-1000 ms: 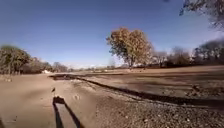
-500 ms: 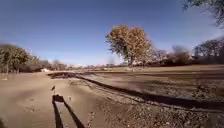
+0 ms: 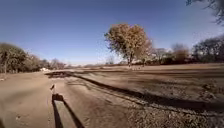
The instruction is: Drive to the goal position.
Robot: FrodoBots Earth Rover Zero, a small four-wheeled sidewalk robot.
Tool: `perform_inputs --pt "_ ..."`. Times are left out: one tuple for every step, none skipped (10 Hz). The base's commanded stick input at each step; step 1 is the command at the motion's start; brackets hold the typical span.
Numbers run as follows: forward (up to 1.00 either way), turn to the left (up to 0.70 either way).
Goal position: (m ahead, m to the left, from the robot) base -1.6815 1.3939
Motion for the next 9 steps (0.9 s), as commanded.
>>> perform_inputs --pt "0.50 0.00" --pt "0.50 0.00" --pt "0.50 0.00" --pt "0.50 0.00" --pt "0.50 0.00" --pt "0.50 0.00" --pt "0.50 0.00" --pt "0.50 0.00" --pt "0.50 0.00"
